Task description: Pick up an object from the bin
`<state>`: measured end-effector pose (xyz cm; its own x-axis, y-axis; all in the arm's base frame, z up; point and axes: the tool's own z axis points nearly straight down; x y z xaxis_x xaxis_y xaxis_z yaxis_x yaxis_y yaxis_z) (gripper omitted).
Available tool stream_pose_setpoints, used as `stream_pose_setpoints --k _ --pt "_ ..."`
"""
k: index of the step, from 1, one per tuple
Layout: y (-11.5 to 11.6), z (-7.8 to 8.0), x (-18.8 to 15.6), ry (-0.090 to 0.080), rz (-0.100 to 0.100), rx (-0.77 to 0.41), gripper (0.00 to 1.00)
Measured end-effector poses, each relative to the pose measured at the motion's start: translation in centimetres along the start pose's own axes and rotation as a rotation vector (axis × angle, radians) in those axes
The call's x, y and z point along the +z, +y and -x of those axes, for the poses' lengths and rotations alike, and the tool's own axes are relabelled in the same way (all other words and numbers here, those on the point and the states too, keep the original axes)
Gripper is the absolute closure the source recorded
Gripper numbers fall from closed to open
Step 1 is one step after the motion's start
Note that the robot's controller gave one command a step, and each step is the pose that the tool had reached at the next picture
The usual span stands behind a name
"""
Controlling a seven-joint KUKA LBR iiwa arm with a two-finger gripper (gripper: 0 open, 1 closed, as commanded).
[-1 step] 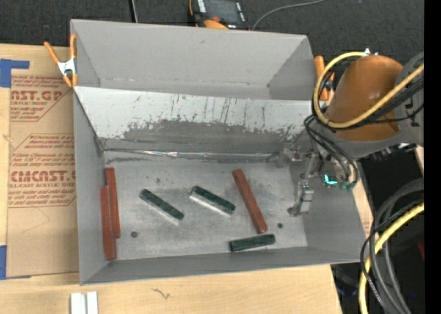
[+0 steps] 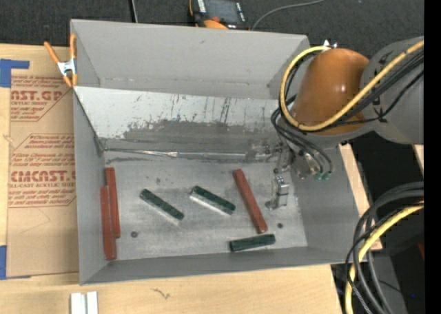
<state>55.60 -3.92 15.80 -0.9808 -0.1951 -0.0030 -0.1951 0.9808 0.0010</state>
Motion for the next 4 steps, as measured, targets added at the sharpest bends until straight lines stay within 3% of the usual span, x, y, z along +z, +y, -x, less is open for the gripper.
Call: stream_pose_setpoints --k 1,2,3,4 --pt "4.1 3.8 5.4 0.002 0.002 -0.434 0.00" --pt "8.8 1.1 9.1 0.007 0.006 -0.484 0.00" --pt "8.5 1.4 8.8 0.001 0.001 -0.479 1.00" --pt "7.9 1.2 -5.3 -0.004 -0.003 -0.848 1.00"
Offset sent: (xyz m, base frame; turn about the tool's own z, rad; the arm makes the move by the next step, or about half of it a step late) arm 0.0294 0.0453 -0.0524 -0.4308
